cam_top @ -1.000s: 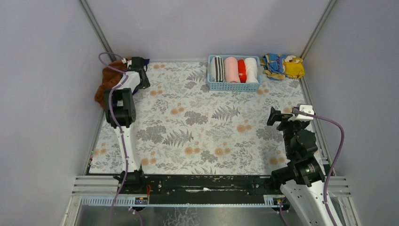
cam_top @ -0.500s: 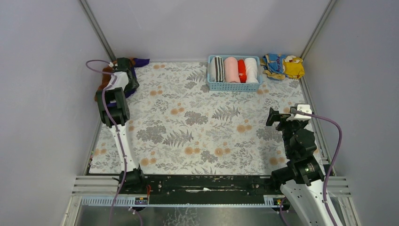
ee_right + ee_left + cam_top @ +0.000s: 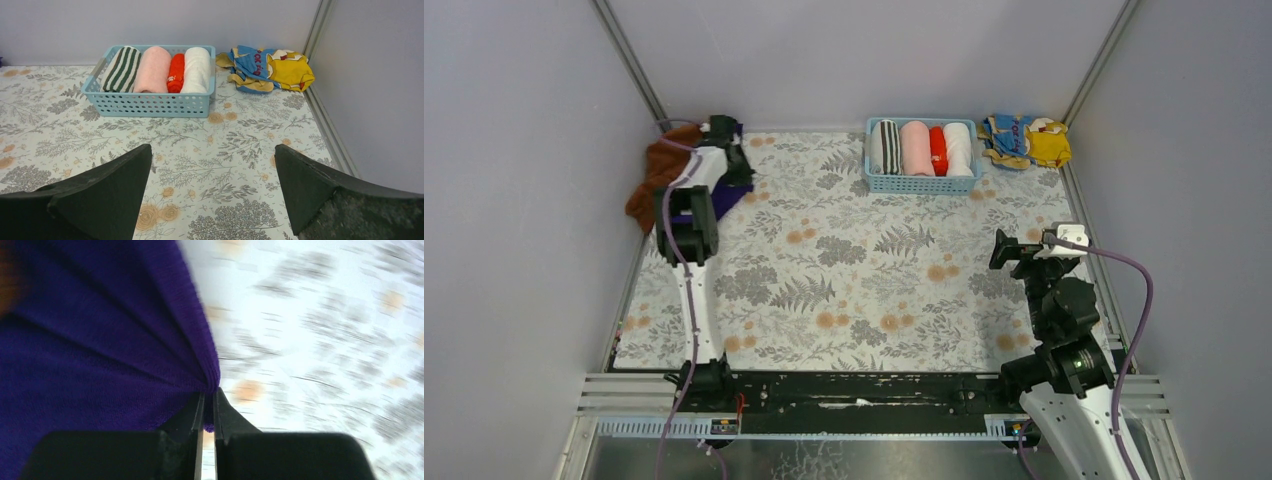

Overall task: Roll the towels
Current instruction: Pick up the towel at the corner of the board.

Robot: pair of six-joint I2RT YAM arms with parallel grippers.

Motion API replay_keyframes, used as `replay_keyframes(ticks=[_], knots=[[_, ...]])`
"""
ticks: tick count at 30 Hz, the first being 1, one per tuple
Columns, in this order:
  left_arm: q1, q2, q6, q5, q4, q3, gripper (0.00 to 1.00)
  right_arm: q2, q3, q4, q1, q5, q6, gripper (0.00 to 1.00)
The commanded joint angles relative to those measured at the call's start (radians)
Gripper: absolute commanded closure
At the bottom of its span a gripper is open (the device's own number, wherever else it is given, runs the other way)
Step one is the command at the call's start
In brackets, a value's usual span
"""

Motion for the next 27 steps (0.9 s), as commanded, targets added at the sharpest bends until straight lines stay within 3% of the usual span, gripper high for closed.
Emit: replay_keyframes(ticks=[1,6,9,27], knots=[[-0.179,0.041,-0.025,0.228,-0.110,0.198,1.00,-0.021,0.007,0.059,0.003,-0.024,0.006,0.01],[-0.281,-0.012,-0.030,0.330,-0.116,0.352,0.99,-0.035,0.012,0.046,0.003,-0.029,0.009,0.01],[-0.312,-0.094,-0.053,0.411,-0.064,0.320,0.98,-0.039,0.013,0.044,0.003,-0.036,0.012,0.01],[-0.469,-0.632,-0.056,0.542,-0.066,0.197,0.92,-0.058,0.018,0.047,0.004,-0.096,0.019,0.01]])
